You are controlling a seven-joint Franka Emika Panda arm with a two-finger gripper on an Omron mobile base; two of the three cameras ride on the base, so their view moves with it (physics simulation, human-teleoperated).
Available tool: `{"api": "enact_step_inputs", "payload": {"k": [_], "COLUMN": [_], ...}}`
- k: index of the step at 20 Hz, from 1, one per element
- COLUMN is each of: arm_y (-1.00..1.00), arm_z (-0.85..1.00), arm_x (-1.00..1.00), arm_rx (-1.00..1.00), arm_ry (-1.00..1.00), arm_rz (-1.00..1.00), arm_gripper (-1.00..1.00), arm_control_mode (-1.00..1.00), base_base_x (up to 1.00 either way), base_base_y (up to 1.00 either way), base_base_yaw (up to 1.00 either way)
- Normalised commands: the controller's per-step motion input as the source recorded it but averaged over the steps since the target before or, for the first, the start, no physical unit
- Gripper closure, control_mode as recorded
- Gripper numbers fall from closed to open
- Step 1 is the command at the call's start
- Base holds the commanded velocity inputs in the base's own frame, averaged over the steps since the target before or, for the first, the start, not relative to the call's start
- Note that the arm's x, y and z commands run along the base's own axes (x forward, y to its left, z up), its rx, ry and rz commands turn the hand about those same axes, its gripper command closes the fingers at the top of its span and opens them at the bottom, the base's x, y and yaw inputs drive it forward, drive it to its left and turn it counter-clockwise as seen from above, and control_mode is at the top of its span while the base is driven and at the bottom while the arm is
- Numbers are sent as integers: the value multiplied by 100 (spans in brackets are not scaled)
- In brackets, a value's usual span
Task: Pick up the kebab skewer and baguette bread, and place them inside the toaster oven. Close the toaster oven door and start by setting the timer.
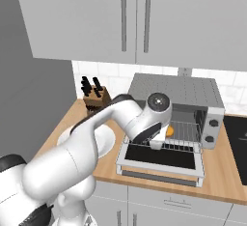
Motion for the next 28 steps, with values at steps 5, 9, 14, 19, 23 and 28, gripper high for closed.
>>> {"api": "enact_step_inputs", "payload": {"k": [5, 9, 14, 19, 23, 28], "arm_y": [0, -2, 0, 0, 4, 6], "arm_z": [0, 0, 0, 0, -3, -22], "arm_x": [31, 31, 33, 24, 27, 27], "arm_rx": [0, 0, 0, 0, 0, 0], "arm_ry": [0, -1, -2, 0, 0, 0], "arm_rz": [-6, 0, 0, 6, 0, 0], "arm_gripper": [100, 100, 100, 100, 100, 100], "arm_control_mode": [-100, -100, -100, -100, -100, -100], "base_base_x": [0, 0, 0, 0, 0, 0], "base_base_y": [0, 0, 0, 0, 0, 0], "base_base_yaw": [0, 0, 0, 0, 0, 0]}}
